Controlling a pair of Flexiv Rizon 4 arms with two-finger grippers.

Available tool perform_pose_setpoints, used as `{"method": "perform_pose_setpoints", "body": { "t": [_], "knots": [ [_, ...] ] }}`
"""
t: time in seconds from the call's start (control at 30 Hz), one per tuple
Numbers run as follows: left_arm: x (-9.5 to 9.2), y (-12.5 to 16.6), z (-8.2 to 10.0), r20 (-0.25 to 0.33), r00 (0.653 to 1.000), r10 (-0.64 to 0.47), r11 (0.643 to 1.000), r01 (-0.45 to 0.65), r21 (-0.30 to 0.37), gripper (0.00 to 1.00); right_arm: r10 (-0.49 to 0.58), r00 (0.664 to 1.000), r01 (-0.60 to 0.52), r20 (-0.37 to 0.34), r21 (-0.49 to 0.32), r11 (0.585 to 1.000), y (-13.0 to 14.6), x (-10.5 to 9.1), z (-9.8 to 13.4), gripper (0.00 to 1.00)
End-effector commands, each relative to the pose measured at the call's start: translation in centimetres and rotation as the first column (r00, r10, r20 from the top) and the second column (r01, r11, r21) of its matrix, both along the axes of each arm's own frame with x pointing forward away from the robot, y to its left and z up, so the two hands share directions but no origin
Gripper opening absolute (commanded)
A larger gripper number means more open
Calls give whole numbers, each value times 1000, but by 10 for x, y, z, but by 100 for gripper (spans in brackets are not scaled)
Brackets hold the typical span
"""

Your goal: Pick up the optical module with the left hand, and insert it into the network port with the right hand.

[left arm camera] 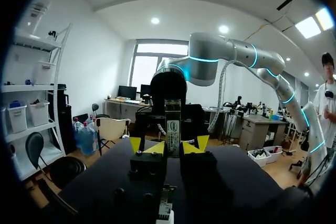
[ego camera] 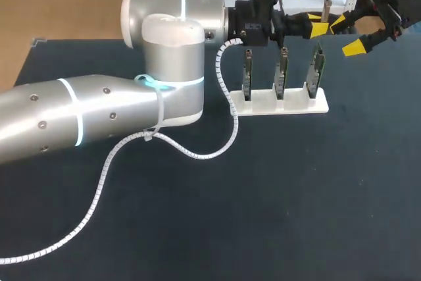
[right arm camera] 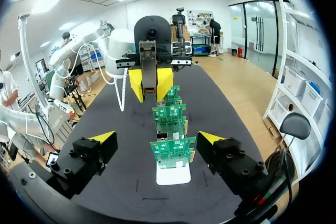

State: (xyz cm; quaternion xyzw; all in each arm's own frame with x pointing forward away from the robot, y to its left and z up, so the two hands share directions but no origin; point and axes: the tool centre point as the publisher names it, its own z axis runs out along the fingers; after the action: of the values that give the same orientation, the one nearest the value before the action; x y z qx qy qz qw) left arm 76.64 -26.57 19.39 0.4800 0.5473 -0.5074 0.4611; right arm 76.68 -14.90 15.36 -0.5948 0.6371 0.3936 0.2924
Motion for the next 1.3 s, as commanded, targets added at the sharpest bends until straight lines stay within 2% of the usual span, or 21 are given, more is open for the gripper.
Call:
{"method": "perform_pose_setpoints", "body": {
  "t": [0.03, 0.3, 0.37, 1.3],
  "knots": [
    [-4, 1, -1, 2, 1000, 10, 1000, -10, -2, 0, -2, 1000, 2, 2, 0, 1000, 0, -1, 0, 100],
    [-5, -1, -4, 4, 1000, 10, 1000, -10, 2, 0, -2, 1000, 2, 2, 0, 1000, 0, -1, 0, 100],
    [-5, -1, -6, -30, 1000, -1, 1000, 0, -20, 0, -2, 1000, 2, 2, 0, 1000, 0, -1, 0, 100],
    [-3, -9, -10, -20, 1000, -1, 1000, 0, -3, 0, -2, 1000, 2, 2, 0, 1000, 0, -1, 0, 100]
  ]
}}
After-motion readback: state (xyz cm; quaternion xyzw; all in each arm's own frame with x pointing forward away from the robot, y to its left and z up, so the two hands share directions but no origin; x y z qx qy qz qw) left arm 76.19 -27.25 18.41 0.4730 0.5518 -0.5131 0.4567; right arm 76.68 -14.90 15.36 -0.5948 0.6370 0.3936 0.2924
